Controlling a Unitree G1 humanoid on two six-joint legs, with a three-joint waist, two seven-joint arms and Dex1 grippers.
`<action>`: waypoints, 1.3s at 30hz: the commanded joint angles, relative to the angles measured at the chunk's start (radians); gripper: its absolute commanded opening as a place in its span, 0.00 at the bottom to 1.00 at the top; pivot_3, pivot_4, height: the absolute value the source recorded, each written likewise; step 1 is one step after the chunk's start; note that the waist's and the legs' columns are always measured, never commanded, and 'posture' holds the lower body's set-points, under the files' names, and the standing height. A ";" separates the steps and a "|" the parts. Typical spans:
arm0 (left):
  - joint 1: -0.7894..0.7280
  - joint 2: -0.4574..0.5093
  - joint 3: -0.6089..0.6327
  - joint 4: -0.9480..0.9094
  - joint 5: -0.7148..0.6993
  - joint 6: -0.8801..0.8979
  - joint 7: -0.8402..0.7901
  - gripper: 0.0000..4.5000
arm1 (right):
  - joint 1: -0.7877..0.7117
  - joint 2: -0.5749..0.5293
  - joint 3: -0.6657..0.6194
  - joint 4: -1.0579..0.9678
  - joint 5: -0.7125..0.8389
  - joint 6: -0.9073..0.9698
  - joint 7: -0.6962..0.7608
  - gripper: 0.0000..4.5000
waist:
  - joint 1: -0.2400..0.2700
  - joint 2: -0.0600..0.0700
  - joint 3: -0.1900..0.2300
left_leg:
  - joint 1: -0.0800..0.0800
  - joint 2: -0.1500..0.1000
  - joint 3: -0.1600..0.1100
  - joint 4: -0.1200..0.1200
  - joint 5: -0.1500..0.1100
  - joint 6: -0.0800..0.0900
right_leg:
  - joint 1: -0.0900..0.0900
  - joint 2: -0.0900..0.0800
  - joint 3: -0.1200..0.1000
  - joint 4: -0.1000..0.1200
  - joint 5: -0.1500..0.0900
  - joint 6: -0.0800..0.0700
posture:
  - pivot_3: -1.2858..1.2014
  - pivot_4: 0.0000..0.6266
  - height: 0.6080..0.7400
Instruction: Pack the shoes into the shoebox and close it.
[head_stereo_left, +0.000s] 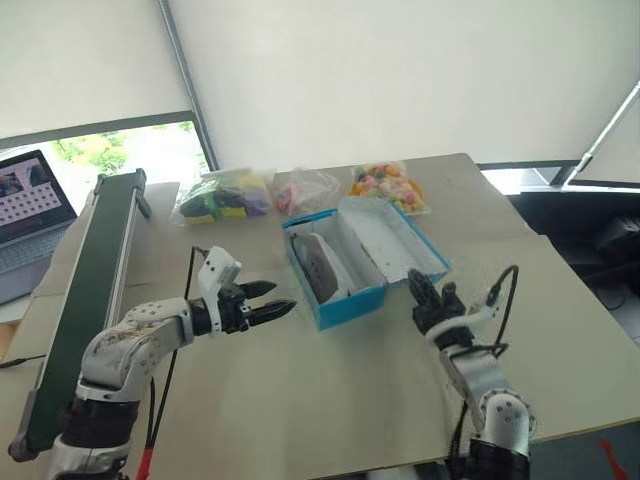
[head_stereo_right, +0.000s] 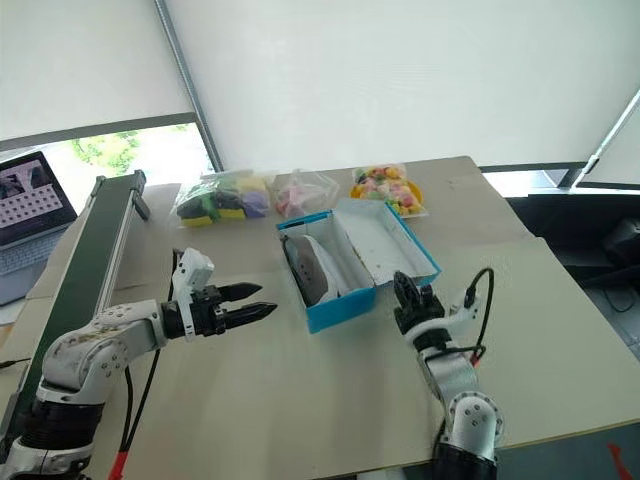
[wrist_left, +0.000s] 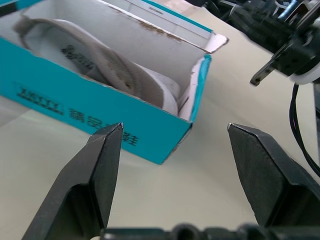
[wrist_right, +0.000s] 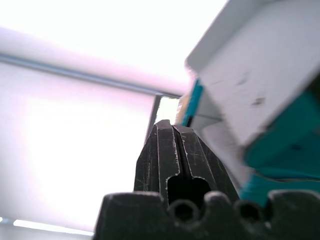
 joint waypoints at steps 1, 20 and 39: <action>0.011 0.011 0.041 -0.050 -0.018 0.001 0.020 0.80 | -0.036 0.024 0.017 -0.065 0.106 -0.008 0.045 0.01 | 0.010 0.000 0.000 | 0.000 0.000 0.000 0.000 -0.001 -0.001 | 0.000 0.000 0.000 0.000 0.000 0.000 | 0.52 0.24 0.24; 0.041 0.012 0.054 -0.066 -0.022 -0.008 0.042 0.80 | 0.174 -0.412 0.105 -0.079 -0.080 0.164 -0.010 0.01 | 0.031 0.000 0.000 | -0.004 -0.014 0.005 0.000 -0.001 -0.004 | 0.005 -0.020 -0.002 -0.011 -0.003 0.005 | 0.52 0.24 0.24; 0.042 0.024 0.076 -0.078 -0.034 0.005 0.061 0.80 | -0.097 -0.182 0.062 0.133 -0.571 0.057 -0.373 0.01 | 0.036 0.000 0.000 | -0.003 -0.016 0.005 0.002 0.003 -0.011 | 0.001 -0.021 -0.002 -0.005 -0.003 0.003 | 0.52 0.24 0.24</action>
